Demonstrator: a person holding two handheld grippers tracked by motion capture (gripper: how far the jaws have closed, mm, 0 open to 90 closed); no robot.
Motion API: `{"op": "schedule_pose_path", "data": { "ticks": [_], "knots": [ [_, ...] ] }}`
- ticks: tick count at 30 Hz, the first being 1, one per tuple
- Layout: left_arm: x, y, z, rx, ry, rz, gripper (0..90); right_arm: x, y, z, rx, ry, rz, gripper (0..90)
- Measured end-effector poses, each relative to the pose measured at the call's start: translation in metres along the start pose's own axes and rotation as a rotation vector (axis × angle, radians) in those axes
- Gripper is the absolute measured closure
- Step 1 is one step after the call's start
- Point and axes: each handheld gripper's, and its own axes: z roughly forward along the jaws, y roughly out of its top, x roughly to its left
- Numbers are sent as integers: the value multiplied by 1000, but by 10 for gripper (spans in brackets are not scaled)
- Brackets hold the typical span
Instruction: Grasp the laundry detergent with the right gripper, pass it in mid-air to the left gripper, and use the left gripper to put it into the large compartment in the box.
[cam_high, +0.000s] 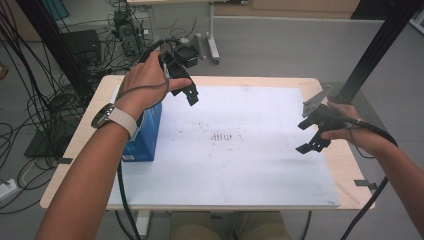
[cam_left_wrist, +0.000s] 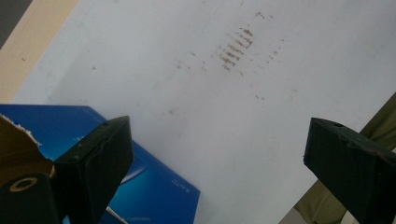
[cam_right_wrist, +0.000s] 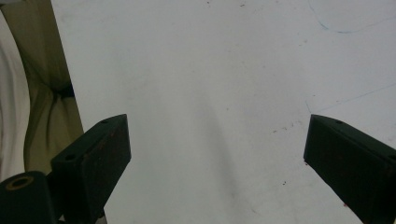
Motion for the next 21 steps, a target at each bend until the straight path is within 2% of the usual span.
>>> {"op": "schedule_pose_path", "data": {
  "ticks": [6,11,21],
  "knots": [
    [-12,0,4,30,-16,85,88,-1,1,-2,-1,-4,0,74],
    [-24,-3,5,35,-38,153,88,-2,1,-2,-2,-6,1,72],
    [-41,-1,9,60,-45,215,86,-1,2,0,-5,-2,-1,72]
  ]
}}
